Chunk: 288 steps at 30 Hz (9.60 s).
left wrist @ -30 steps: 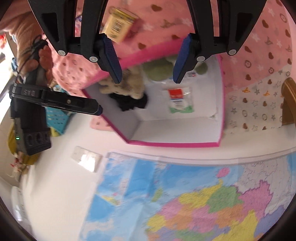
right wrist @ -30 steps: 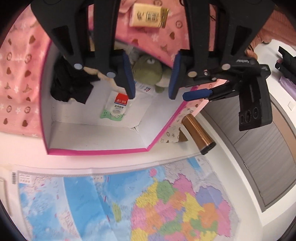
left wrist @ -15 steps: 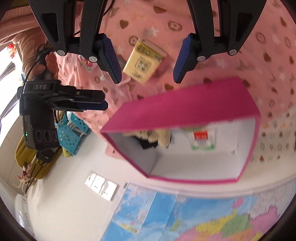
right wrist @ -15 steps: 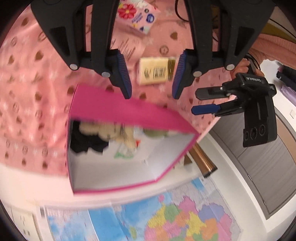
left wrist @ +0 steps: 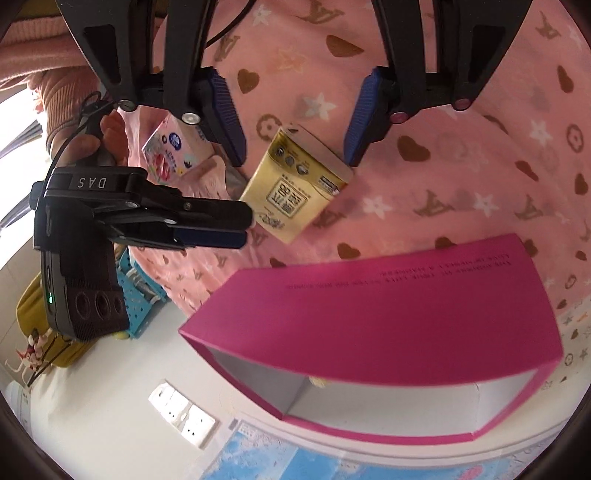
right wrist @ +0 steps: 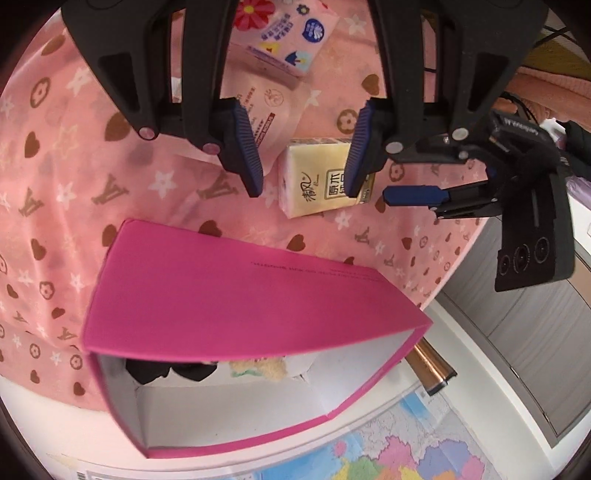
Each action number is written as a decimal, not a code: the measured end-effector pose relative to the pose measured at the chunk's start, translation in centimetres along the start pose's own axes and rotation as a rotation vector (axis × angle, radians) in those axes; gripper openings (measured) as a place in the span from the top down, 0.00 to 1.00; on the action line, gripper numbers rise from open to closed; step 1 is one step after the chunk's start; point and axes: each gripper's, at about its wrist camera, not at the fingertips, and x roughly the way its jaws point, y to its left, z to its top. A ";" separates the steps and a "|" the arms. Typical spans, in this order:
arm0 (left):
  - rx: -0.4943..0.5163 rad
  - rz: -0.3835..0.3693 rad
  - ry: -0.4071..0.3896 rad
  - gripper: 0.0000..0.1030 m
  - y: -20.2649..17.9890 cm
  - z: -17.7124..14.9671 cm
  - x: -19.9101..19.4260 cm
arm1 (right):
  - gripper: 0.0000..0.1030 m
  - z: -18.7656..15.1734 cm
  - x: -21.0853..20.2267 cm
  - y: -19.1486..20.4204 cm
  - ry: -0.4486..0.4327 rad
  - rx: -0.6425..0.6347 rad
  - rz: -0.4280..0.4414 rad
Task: Organize soft objects
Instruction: 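Reach the left tool to the yellow tissue pack and grasp it, then carry the yellow tissue pack into the magenta box and release it, then move the left tool toward the pink pouch beside the box, then grasp the pink hand-cream pouch with the left tool and lift it, then carry the pink pouch into the magenta box and open the left tool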
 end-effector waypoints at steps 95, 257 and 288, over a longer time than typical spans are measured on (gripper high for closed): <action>0.041 0.227 -0.214 0.62 5.6 13.8 -6.2 | 0.54 14.1 1.9 4.3 -0.180 -0.042 0.069; 0.153 0.131 -0.232 0.68 0.3 16.4 -4.9 | 0.52 13.7 -2.2 -1.6 -0.282 0.013 -0.016; 0.073 0.170 -0.161 0.68 3.4 18.2 -2.1 | 0.52 15.9 1.9 -2.9 -0.214 0.038 -0.073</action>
